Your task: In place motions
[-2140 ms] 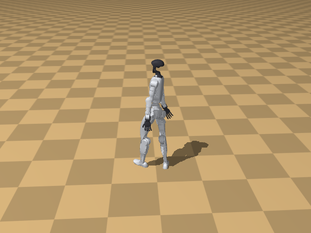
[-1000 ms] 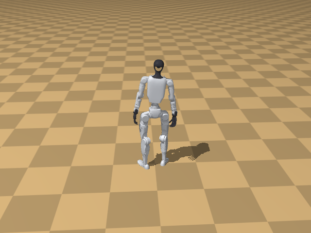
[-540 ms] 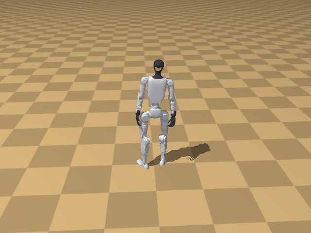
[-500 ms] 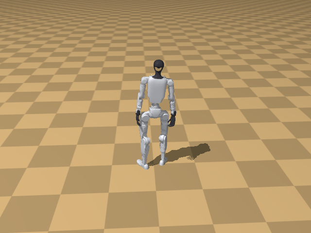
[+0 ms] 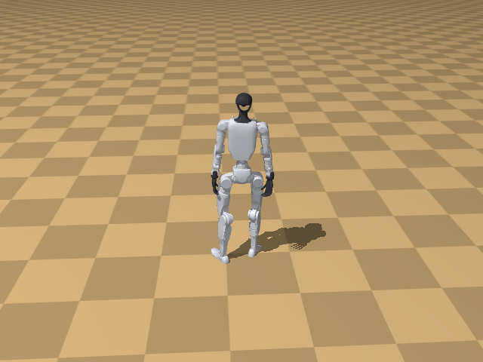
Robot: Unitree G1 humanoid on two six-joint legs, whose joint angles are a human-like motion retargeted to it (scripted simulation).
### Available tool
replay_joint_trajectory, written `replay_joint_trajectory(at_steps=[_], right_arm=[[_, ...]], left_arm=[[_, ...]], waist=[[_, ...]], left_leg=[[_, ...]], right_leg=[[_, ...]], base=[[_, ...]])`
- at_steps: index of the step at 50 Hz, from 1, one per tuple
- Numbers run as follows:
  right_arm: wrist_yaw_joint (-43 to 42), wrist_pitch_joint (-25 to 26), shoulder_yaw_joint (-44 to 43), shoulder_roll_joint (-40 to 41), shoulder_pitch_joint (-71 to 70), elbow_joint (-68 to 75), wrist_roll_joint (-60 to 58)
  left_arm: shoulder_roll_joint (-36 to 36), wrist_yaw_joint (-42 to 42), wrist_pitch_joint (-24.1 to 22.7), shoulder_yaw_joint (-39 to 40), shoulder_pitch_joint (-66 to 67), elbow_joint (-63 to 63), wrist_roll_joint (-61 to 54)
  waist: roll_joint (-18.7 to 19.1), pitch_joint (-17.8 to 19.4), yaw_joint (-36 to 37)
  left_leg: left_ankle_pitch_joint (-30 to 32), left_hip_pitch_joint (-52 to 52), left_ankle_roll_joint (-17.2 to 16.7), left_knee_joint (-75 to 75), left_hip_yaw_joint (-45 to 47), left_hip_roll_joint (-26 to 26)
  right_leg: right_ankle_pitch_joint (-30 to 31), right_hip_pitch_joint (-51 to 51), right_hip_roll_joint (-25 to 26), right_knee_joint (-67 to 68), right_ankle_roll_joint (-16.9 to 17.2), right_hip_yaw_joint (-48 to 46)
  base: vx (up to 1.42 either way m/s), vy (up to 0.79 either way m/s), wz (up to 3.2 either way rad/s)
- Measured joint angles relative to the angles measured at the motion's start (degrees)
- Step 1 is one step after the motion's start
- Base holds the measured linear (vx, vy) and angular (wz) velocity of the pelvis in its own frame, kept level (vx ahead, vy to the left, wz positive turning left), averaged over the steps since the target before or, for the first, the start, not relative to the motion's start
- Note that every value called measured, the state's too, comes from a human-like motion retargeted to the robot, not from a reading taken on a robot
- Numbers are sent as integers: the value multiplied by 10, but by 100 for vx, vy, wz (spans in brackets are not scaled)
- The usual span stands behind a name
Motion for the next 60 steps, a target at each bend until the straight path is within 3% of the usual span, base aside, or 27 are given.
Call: replay_joint_trajectory(at_steps=[12,27,60], right_arm=[[-7,-3,31,8,-25,-12,-15],[-14,0,37,1,-16,-18,-22],[-32,-3,7,-10,10,-8,-3]], left_arm=[[-8,-2,0,5,16,-3,2],[-12,-2,-5,1,5,-26,-10],[-6,-1,5,36,17,-18,-11]], waist=[[22,8,-49],[25,13,-46],[13,1,46]], left_leg=[[-8,18,-7,-2,58,20],[-10,22,-7,-1,77,15],[14,-38,4,11,-48,-20]], right_leg=[[10,-22,26,3,0,56],[13,-33,28,5,0,82],[-17,27,-18,-16,5,-56]], base=[[-10,-5,-52],[-1,-1,-13],[7,14,41]])
